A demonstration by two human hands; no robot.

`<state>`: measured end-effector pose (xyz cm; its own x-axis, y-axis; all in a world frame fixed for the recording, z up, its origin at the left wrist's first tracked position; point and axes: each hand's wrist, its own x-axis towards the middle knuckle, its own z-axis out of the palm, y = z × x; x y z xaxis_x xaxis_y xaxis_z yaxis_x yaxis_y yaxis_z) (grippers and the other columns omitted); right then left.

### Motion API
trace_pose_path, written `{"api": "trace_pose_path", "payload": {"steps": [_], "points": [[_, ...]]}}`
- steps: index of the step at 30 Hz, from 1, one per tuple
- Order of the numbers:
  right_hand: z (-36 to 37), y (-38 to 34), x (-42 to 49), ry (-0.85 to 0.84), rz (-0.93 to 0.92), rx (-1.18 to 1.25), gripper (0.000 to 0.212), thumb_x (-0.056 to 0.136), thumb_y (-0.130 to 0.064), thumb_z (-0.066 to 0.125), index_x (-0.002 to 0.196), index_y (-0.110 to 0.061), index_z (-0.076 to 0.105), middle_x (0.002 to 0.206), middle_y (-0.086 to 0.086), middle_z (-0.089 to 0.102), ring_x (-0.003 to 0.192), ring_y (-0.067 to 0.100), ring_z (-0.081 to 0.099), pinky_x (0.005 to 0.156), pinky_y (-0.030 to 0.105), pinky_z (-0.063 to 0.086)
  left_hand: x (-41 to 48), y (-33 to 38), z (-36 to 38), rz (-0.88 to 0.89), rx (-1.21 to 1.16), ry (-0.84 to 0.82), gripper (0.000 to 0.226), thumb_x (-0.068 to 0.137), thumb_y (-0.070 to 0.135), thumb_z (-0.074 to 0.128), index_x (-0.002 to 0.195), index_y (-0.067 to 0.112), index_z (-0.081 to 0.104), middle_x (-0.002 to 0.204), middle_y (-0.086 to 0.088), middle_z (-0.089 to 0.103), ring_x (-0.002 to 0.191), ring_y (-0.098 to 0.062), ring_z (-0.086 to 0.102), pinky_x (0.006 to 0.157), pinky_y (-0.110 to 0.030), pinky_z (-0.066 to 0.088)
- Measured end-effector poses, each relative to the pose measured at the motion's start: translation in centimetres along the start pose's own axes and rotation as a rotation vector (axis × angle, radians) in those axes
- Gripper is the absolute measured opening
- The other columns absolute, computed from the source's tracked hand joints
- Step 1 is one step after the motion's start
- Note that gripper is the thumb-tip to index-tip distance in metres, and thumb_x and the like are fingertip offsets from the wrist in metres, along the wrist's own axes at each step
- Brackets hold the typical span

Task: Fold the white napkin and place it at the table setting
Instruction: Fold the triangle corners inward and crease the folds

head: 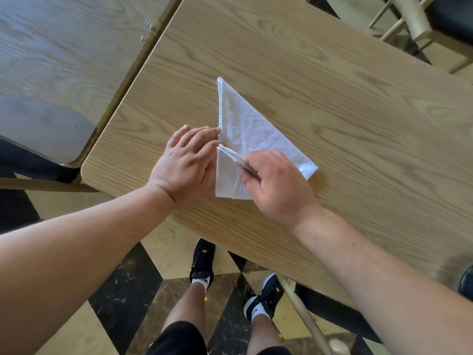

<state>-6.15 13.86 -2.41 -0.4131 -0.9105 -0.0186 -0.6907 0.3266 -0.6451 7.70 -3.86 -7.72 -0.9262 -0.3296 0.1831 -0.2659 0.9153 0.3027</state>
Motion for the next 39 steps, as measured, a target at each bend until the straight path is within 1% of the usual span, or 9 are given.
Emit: {"api": "trace_pose_path", "payload": {"steps": [5,9,20,26,30,32,34,37,39], "points": [[-2.2,0.8,5.6,-0.081,0.096,0.024,0.03,0.102,-0.027,0.056,0.077,-0.02,0.041,0.07,-0.011,0.043,0.076,0.022,0.044,0.066,0.036,0.033,0.1,-0.2,0.1,0.017,0.022,-0.016,0.035,0.105,0.026,0.05,0.131,0.013,0.069,0.149,-0.005,0.061,0.142,-0.031,0.054,0.124,-0.057,0.031],[-3.6,1.3,9.2,-0.188,0.167,0.061,0.024,0.101,-0.025,0.057,0.083,-0.012,0.05,0.072,-0.008,0.048,0.068,0.016,0.044,0.062,0.037,0.036,0.1,-0.3,0.2,0.03,0.027,0.015,0.037,0.107,0.027,0.051,0.135,0.013,0.069,0.149,-0.007,0.062,0.14,-0.033,0.056,0.123,-0.057,0.033],[-4.5,2.5,17.0,-0.334,0.275,0.011,0.016,0.105,-0.03,0.058,0.092,-0.022,0.054,0.075,-0.012,0.052,0.066,0.007,0.046,0.06,0.027,0.036,0.3,-0.4,0.4,0.033,0.036,0.071,0.036,0.107,0.022,0.052,0.135,0.008,0.069,0.146,-0.01,0.064,0.136,-0.032,0.061,0.118,-0.058,0.039],[-4.1,3.2,19.6,-0.375,0.32,-0.093,0.022,0.103,-0.035,0.058,0.102,-0.013,0.06,0.088,-0.003,0.059,0.084,0.023,0.055,0.073,0.038,0.044,0.3,-0.6,0.6,0.032,0.037,0.062,0.036,0.104,0.022,0.054,0.133,0.007,0.07,0.145,-0.01,0.064,0.136,-0.032,0.061,0.118,-0.058,0.039],[-3.3,3.0,20.4,-0.388,0.335,-0.202,0.024,0.102,-0.038,0.059,0.086,-0.023,0.049,0.084,-0.007,0.053,0.09,0.026,0.057,0.072,0.036,0.038,0.3,-0.6,0.6,0.039,0.038,0.067,0.035,0.105,0.022,0.054,0.132,0.007,0.07,0.145,-0.01,0.065,0.136,-0.032,0.061,0.119,-0.058,0.04],[-2.8,2.9,20.4,-0.347,0.327,-0.271,0.027,0.1,-0.042,0.062,0.085,-0.024,0.047,0.089,-0.005,0.058,0.095,0.029,0.059,0.074,0.037,0.04,0.4,-0.6,0.6,0.037,0.037,0.066,0.035,0.106,0.023,0.053,0.133,0.007,0.07,0.145,-0.01,0.065,0.137,-0.032,0.061,0.119,-0.057,0.039],[-2.3,2.6,19.9,-0.258,0.317,-0.315,0.024,0.097,-0.043,0.066,0.098,-0.024,0.053,0.105,0.0,0.064,0.102,0.031,0.06,0.079,0.04,0.043,0.4,-0.6,0.6,0.034,0.039,0.066,0.036,0.106,0.023,0.053,0.133,0.007,0.07,0.144,-0.01,0.065,0.137,-0.031,0.061,0.12,-0.057,0.039],[-1.4,2.1,18.5,-0.02,0.25,-0.4,0.04,0.093,-0.045,0.071,0.119,-0.018,0.057,0.12,0.007,0.062,0.112,0.033,0.056,0.091,0.048,0.049,0.4,-0.6,0.7,0.031,0.043,0.056,0.036,0.106,0.023,0.053,0.133,0.007,0.069,0.144,-0.01,0.065,0.137,-0.031,0.06,0.12,-0.057,0.039],[-0.7,1.6,16.7,0.198,0.17,-0.363,0.035,0.093,-0.042,0.066,0.117,-0.015,0.061,0.115,0.008,0.064,0.107,0.035,0.057,0.092,0.048,0.048,0.4,-0.7,0.6,0.028,0.046,0.048,0.036,0.106,0.024,0.053,0.134,0.007,0.069,0.145,-0.009,0.065,0.138,-0.031,0.06,0.12,-0.057,0.038]]}}
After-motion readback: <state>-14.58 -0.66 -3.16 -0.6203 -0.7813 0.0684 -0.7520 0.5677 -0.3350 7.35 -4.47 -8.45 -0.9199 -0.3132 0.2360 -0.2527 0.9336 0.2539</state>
